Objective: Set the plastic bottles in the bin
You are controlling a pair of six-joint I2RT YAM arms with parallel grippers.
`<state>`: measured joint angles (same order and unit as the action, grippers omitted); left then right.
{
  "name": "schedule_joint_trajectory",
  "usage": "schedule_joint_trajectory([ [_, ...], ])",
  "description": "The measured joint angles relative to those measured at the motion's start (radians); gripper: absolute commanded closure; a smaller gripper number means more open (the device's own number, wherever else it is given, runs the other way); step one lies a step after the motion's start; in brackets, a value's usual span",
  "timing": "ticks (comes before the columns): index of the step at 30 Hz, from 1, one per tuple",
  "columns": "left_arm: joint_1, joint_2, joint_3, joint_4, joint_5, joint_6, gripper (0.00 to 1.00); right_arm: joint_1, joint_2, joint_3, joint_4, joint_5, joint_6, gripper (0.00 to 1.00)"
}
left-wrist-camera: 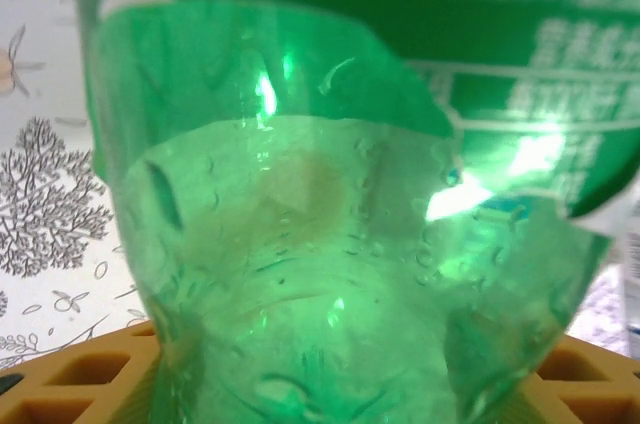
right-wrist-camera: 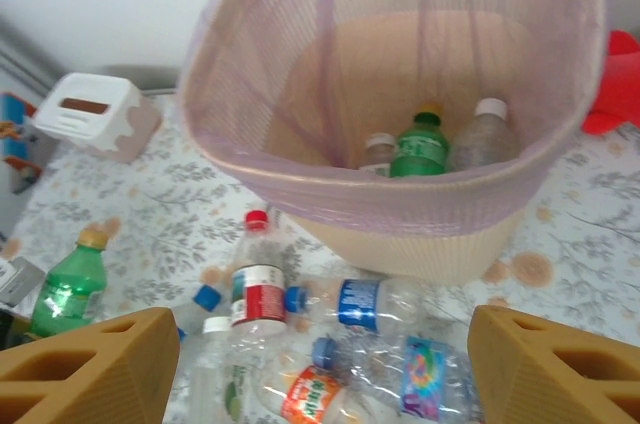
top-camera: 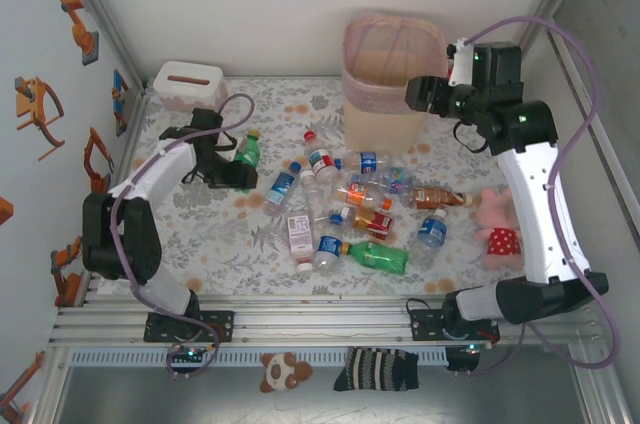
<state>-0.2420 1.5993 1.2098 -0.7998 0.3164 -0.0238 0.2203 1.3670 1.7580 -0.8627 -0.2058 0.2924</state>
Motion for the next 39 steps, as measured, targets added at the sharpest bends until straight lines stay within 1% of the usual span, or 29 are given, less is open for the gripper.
schedule_joint_trajectory([
  [5, -0.04, -0.123, -0.013, 0.071, 0.108, 0.002, 0.49, 0.006, -0.053, -0.069, 0.097, -0.088, 0.02, 0.25],
  [14, -0.182, -0.255, -0.015, 0.237, 0.289, 0.005, 0.54, 0.034, -0.113, -0.171, 0.286, -0.268, 0.046, 0.25],
  [17, -0.201, -0.289, -0.019, 0.329, 0.357, -0.025, 0.55, 0.05, -0.127, -0.198, 0.35, -0.329, 0.052, 0.27],
  [23, -0.254, -0.351, -0.023, 0.545, 0.477, -0.1, 0.55, 0.085, -0.142, -0.254, 0.477, -0.435, 0.053, 0.26],
  [25, -0.277, -0.366, -0.023, 0.61, 0.514, -0.121, 0.55, 0.097, -0.142, -0.266, 0.514, -0.475, 0.057, 0.23],
  [27, -0.297, -0.377, -0.023, 0.673, 0.55, -0.142, 0.58, 0.115, -0.142, -0.271, 0.551, -0.517, 0.06, 0.2],
  [30, -0.325, -0.381, -0.023, 0.756, 0.607, -0.172, 0.6, 0.146, -0.142, -0.271, 0.613, -0.587, 0.061, 0.17],
  [34, -0.369, -0.377, -0.014, 0.809, 0.67, -0.194, 0.61, 0.198, -0.142, -0.271, 0.679, -0.676, 0.051, 0.12],
  [36, -0.396, -0.371, 0.0, 0.822, 0.698, -0.195, 0.62, 0.237, -0.142, -0.27, 0.702, -0.711, 0.035, 0.08],
  [39, -0.429, -0.36, 0.023, 0.838, 0.734, -0.195, 0.63, 0.298, -0.137, -0.264, 0.715, -0.761, 0.001, 0.06],
])
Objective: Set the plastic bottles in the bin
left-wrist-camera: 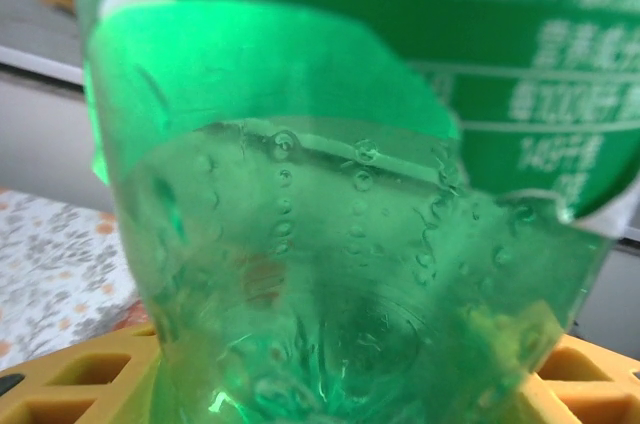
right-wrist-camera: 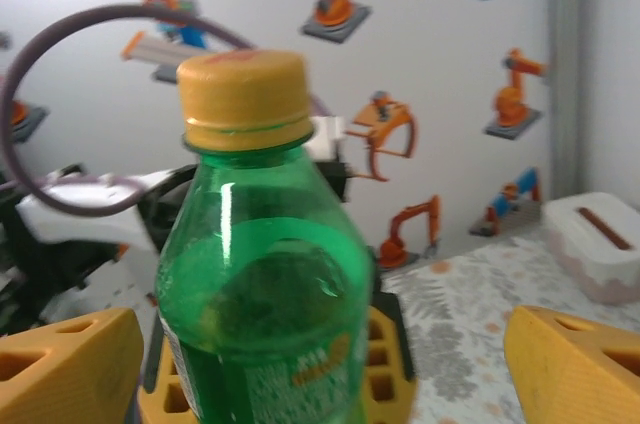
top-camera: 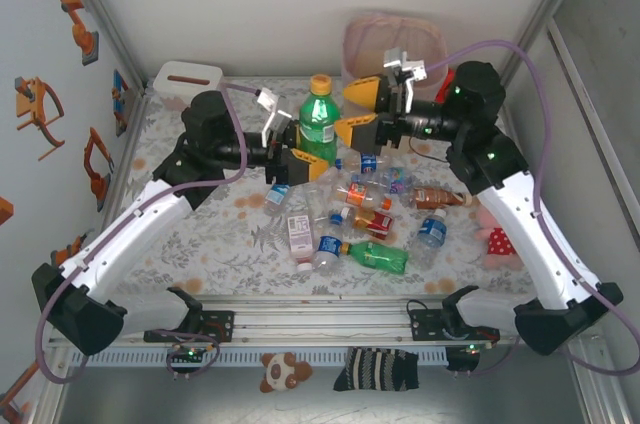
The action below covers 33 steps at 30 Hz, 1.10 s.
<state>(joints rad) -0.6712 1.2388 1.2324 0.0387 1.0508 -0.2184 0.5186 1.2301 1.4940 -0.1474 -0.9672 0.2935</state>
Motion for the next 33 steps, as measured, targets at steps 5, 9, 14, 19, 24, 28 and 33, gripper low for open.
schedule_joint_trajectory([
  [5, -0.039, 0.008, 0.032, 0.023, 0.054, -0.003, 0.63, 0.062, 0.026, 0.054, 0.0, -0.068, -0.028, 0.07],
  [9, -0.056, 0.008, 0.053, 0.048, 0.092, -0.008, 0.64, 0.092, 0.027, 0.064, 0.003, -0.12, -0.045, 0.11],
  [14, -0.064, 0.008, 0.058, 0.078, 0.122, -0.022, 0.65, 0.124, 0.027, 0.073, -0.018, -0.167, -0.083, 0.17],
  [19, -0.072, 0.008, 0.06, 0.09, 0.14, -0.026, 0.65, 0.14, 0.027, 0.095, -0.052, -0.174, -0.116, 0.23],
  [24, -0.074, 0.008, 0.06, 0.089, 0.151, -0.024, 0.65, 0.14, 0.032, 0.106, -0.072, -0.174, -0.135, 0.3],
  [28, -0.075, 0.008, 0.06, 0.085, 0.157, -0.021, 0.65, 0.142, 0.037, 0.108, -0.077, -0.174, -0.138, 0.36],
  [33, -0.074, 0.008, 0.061, 0.081, 0.162, -0.017, 0.64, 0.144, 0.039, 0.113, -0.088, -0.173, -0.139, 0.41],
])
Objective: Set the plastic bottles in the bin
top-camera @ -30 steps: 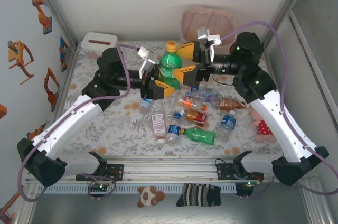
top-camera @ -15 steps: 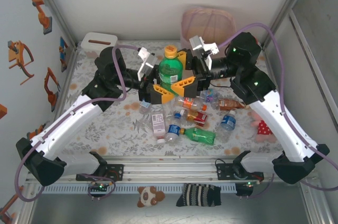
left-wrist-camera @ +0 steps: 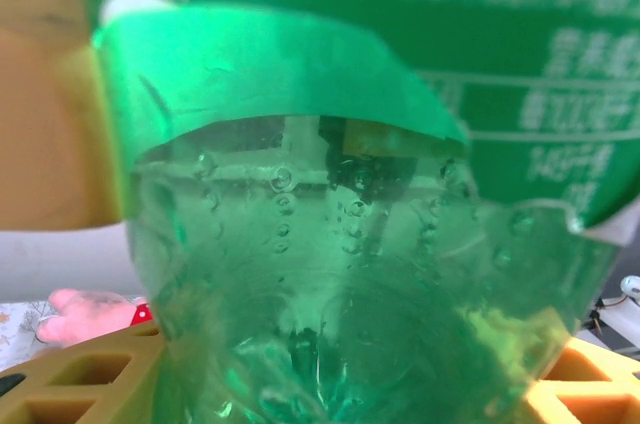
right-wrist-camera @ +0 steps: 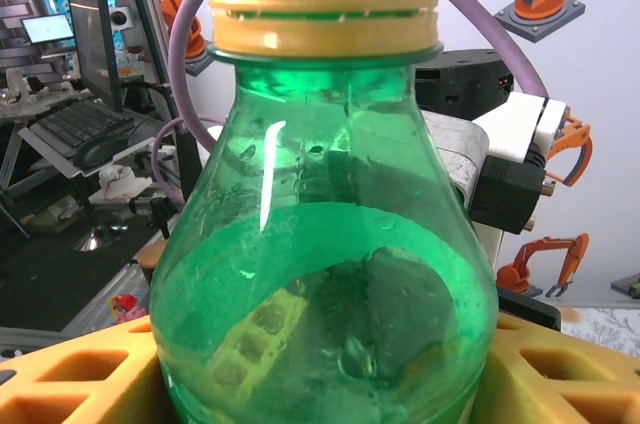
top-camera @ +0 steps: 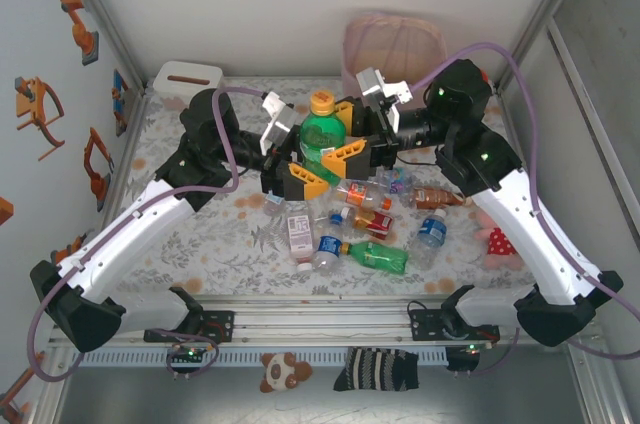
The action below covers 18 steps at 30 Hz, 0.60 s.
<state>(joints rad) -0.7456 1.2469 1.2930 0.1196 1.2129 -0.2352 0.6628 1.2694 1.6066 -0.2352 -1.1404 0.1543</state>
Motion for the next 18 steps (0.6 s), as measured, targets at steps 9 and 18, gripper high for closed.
schedule_joint_trajectory([
  [9, 0.0, -0.001, 0.001, -0.003, -0.001, 0.005, 0.47, 0.0, 0.001, 0.006, -0.011, 0.001, -0.005, 0.46],
  [18, 0.0, -0.053, 0.001, -0.13, -0.11, 0.1, 0.24, 0.011, 0.011, 0.054, -0.1, 0.056, -0.058, 0.46],
])
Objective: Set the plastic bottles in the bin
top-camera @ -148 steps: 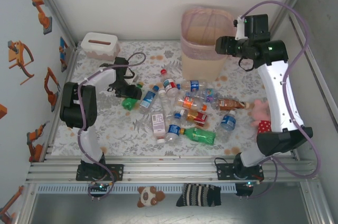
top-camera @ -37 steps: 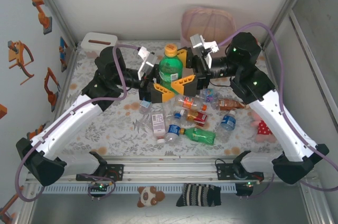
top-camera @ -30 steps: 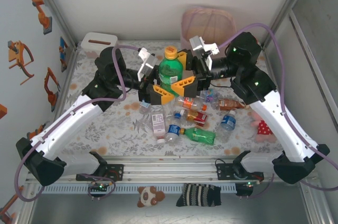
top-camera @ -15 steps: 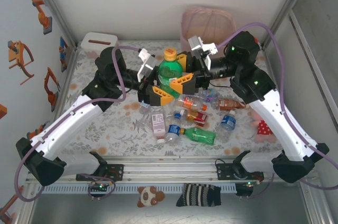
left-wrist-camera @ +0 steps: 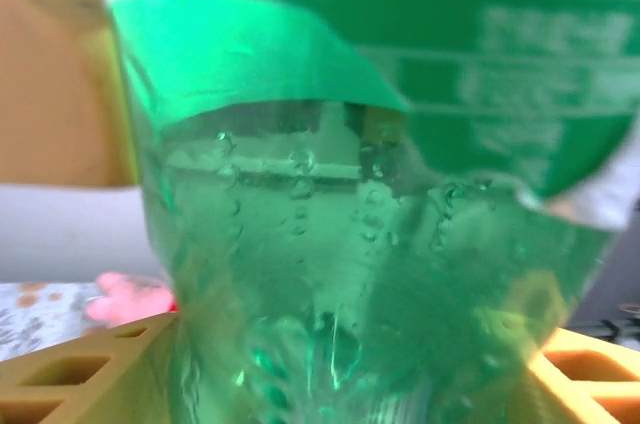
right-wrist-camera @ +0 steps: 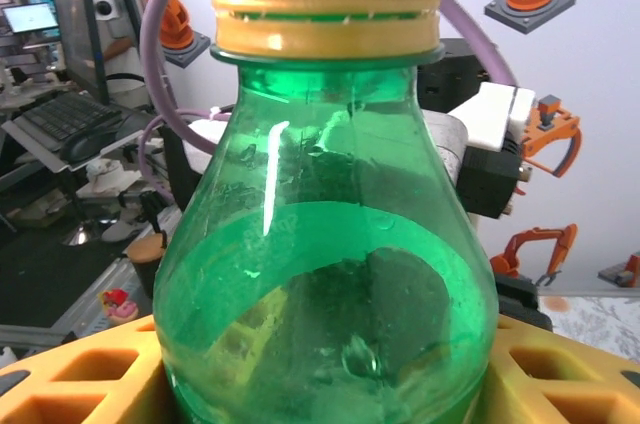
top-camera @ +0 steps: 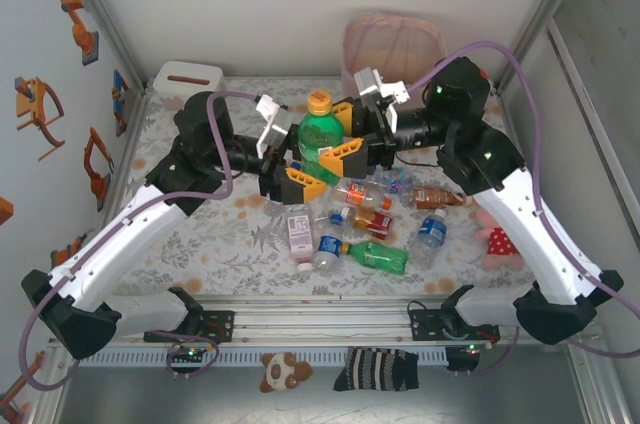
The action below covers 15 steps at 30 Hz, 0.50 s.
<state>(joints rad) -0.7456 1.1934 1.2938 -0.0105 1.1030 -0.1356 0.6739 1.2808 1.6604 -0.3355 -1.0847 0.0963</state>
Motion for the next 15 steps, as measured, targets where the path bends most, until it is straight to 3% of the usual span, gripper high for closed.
schedule_joint_trajectory([
  [9, 0.002, -0.149, -0.075, -0.142, -0.268, 0.107, 0.19, -0.087, 0.03, 0.077, -0.062, 0.127, -0.014, 0.47],
  [15, 0.003, -0.19, -0.102, -0.205, -0.379, 0.139, 0.18, -0.22, 0.116, 0.164, -0.08, 0.243, 0.039, 0.57],
])
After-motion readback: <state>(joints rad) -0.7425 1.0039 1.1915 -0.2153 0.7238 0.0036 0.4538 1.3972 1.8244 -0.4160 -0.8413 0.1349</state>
